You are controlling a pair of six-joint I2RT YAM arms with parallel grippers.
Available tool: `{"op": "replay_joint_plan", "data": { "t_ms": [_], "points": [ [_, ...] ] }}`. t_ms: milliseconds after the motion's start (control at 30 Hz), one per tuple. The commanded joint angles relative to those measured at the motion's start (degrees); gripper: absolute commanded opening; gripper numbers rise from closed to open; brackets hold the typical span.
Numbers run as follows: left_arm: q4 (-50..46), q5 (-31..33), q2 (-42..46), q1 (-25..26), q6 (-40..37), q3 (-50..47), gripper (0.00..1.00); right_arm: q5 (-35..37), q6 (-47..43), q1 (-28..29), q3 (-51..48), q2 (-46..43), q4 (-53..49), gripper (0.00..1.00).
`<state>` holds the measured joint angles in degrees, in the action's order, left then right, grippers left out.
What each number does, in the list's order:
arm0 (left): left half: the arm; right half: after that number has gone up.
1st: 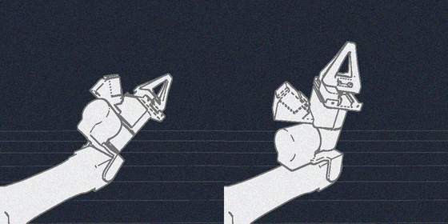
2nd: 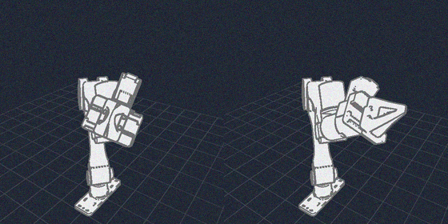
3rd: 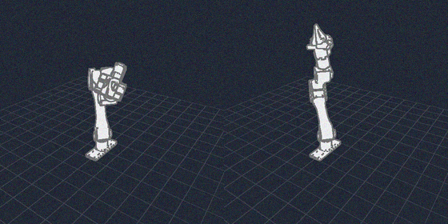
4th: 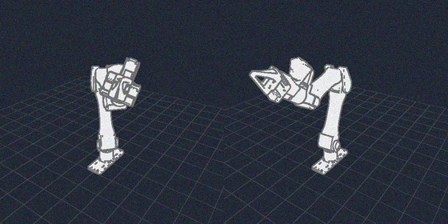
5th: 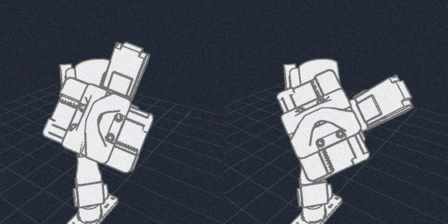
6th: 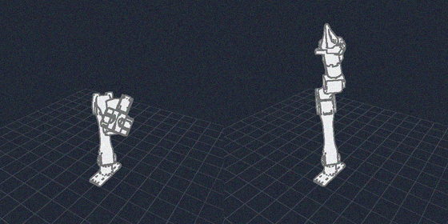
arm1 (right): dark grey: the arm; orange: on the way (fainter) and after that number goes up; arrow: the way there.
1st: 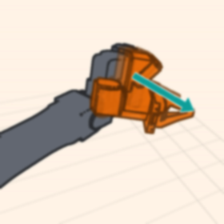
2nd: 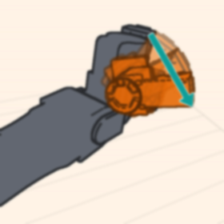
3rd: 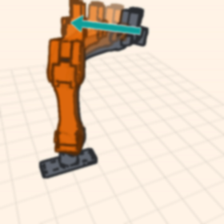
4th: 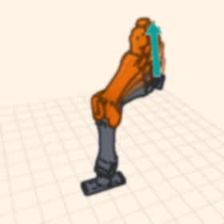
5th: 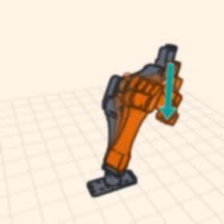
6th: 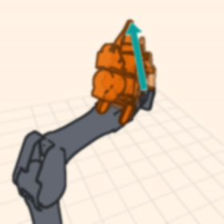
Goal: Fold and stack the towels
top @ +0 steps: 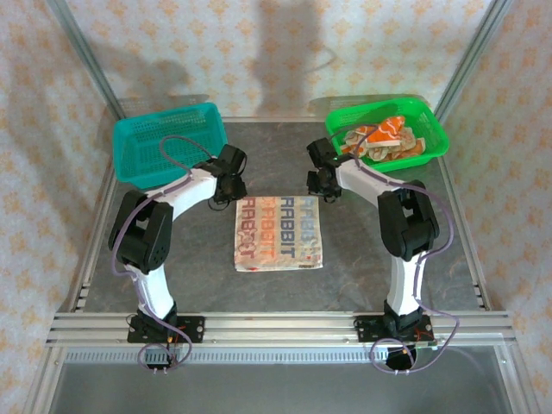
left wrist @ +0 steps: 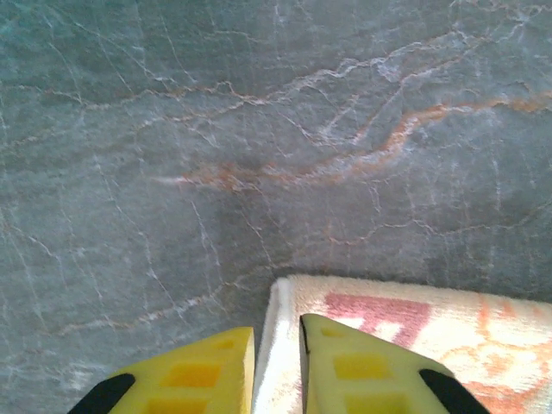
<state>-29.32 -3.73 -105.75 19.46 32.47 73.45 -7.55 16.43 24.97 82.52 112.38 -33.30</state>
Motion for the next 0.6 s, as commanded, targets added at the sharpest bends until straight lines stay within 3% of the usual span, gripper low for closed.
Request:
{"op": "replay_joint_plan", "data": {
  "t_ms": [0, 100, 567],
  "points": [
    [-0.9, -0.8, -3.3, -0.8, -3.6, 1.6, 0.25, -0.5, -0.5, -0.2, 1.2, 0.8, -1.5, 0.27],
    [-0.1, -1.9, -5.8, -0.8, -4.3, 2.0, 0.26, -1.2, -0.9, -0.3, 1.9, 2.2, -1.7, 0.30],
    [1.3, -3.3, -10.1, -0.9, -5.2, 1.9, 0.28, -3.1, -0.6, -0.3, 1.2, 6.5, -1.2, 0.28]
  ]
}}
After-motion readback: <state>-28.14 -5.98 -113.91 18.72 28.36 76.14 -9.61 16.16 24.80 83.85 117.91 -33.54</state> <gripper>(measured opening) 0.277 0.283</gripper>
